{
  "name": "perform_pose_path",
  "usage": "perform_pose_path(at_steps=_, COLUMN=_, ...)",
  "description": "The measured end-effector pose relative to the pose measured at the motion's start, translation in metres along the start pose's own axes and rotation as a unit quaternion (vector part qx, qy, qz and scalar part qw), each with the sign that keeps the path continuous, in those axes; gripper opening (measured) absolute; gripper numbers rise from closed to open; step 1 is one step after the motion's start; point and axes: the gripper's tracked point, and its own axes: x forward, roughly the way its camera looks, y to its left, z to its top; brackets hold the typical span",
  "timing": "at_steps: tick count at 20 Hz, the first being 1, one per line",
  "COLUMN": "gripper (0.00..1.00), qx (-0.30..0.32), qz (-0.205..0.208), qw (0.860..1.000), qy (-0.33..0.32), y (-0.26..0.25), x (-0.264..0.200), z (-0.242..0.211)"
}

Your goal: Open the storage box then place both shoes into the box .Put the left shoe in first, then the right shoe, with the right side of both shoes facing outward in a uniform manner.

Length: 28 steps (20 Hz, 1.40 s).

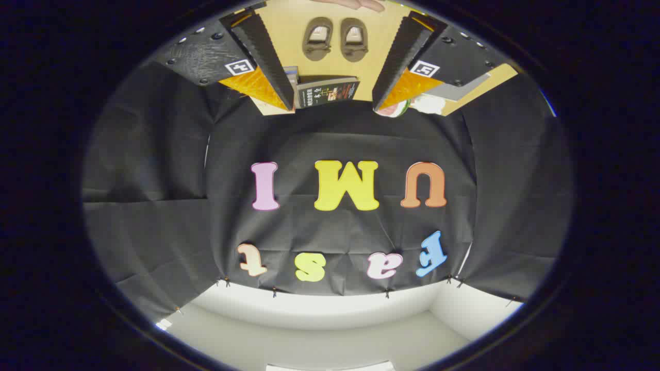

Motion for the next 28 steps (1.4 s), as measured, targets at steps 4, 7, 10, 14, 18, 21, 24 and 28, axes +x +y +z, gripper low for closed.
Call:
perform_pose_path(at_steps=4, gripper=0.95, qx=0.004, qz=-0.014, qw=1.0, qy=0.001, y=0.004, x=0.005, z=-0.005)
perform_pose_path(at_steps=7, gripper=0.95, qx=-0.007, qz=-0.022, qw=1.0, qy=0.009, y=0.006, x=0.009, z=-0.006)
perform_pose_path(at_steps=10, gripper=0.95, qx=-0.01, qz=-0.033, qw=0.999, qy=0.006, y=0.006, x=0.015, z=-0.003)
perform_pose_path(at_steps=14, gripper=0.95, qx=-0.015, qz=-0.037, qw=0.999, qy=0.008, y=0.012, x=0.024, z=-0.003)
perform_pose_path(at_steps=18, gripper=0.95, qx=-0.022, qz=-0.029, qw=0.999, qy=0.02, y=0.022, x=0.035, z=-0.015)
perform_pose_path(at_steps=21, gripper=0.95, qx=-0.029, qz=-0.023, qw=0.999, qy=0.035, y=0.027, x=0.045, z=-0.029)
perform_pose_path(at_steps=24, gripper=0.95, qx=-0.038, qz=-0.019, qw=0.998, qy=0.054, y=0.032, x=0.054, z=-0.046)
perform_pose_path(at_steps=28, gripper=0.95, qx=-0.044, qz=0.002, qw=0.996, qy=0.075, y=0.052, x=0.063, z=-0.064)
